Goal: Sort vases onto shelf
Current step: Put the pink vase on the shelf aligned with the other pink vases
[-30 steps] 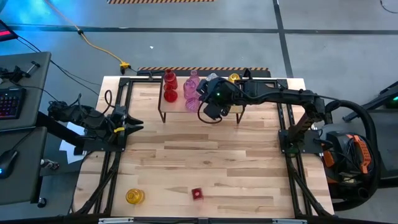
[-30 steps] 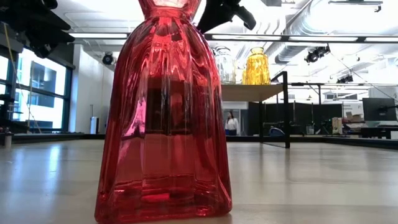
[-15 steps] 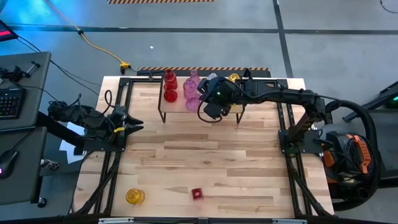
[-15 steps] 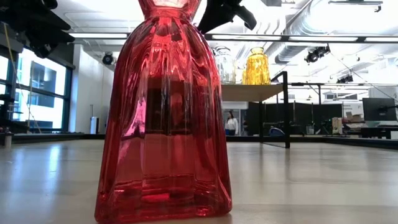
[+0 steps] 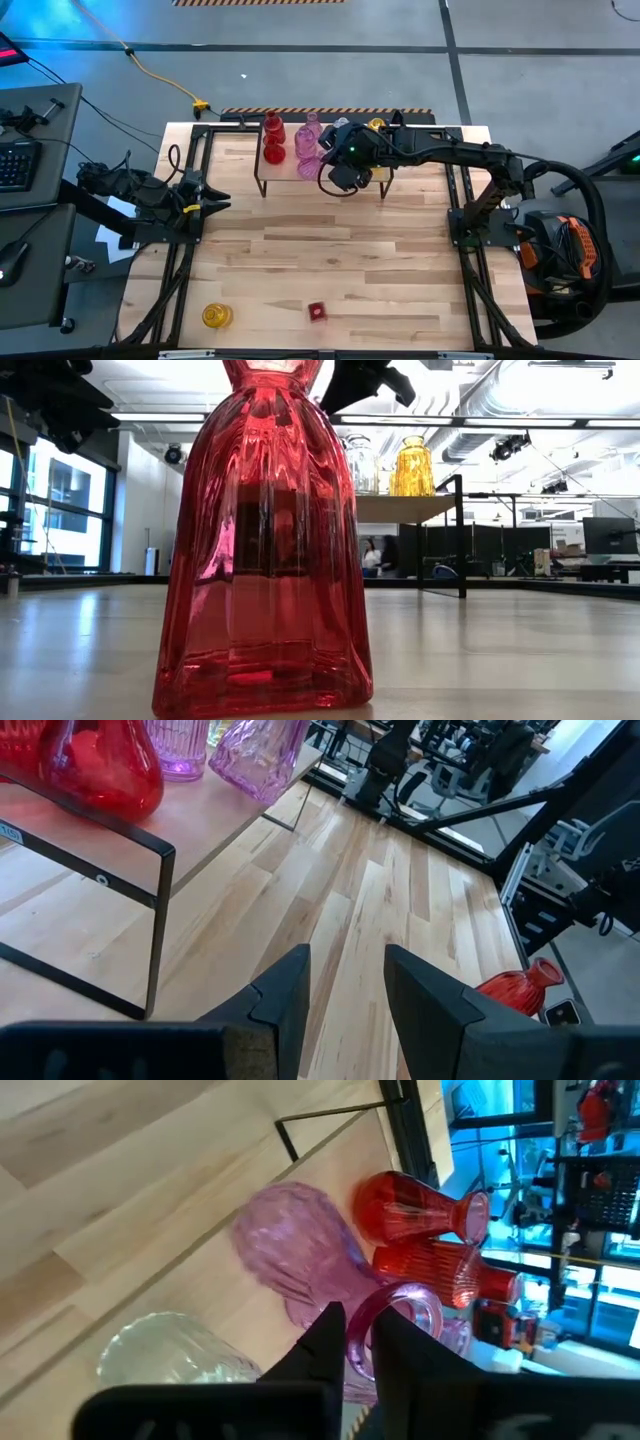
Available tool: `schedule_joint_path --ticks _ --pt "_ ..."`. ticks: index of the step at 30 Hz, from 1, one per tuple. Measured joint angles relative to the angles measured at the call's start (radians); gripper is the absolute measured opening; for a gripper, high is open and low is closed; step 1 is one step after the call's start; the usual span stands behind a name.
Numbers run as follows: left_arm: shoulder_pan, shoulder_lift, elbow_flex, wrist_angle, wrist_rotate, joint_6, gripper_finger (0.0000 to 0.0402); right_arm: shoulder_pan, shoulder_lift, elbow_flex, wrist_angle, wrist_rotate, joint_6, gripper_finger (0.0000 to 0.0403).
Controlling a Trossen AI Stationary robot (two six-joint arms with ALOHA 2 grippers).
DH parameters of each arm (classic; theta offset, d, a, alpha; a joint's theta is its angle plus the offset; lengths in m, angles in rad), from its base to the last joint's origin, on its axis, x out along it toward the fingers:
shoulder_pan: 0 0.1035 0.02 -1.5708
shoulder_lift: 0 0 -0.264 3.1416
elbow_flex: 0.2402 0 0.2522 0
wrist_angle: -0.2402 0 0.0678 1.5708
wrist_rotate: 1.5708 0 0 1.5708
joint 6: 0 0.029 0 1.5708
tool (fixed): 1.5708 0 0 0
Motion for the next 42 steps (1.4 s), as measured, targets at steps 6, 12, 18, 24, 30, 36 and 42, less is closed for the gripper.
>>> schedule_joint_path --ticks 6,12,18,24,30,36,42 --pt "0.000 0.000 0.000 0.000 0.000 0.000 0.0120 -0.005 0.003 -0.002 -0.010 -0.017 -0.009 0.0067" --pt "0.000 0.000 0.000 0.000 0.000 0.000 0.0120 -0.005 0.003 -0.002 0.015 -0.010 -0.021 0.0086" --pt "0.000 0.000 0.000 0.000 0.000 0.000 0.0120 -0.005 0.003 0.024 0.024 0.000 -0.029 0.0087" --pt "0.000 0.000 0.000 0.000 0.000 0.000 0.0120 -0.012 0.018 0.038 0.024 0.011 0.000 0.0087" --pt "0.000 0.000 0.000 0.000 0.000 0.000 0.0120 -0.002 0.014 0.036 -0.001 0.018 0.081 0.0087" --pt "0.000 0.000 0.000 0.000 0.000 0.000 0.0120 0.015 0.000 0.046 0.026 -0.201 0.253 0.0086" --pt "0.000 0.000 0.000 0.000 0.000 0.000 0.0120 0.021 0.043 0.050 0.113 -0.272 0.332 0.0063"
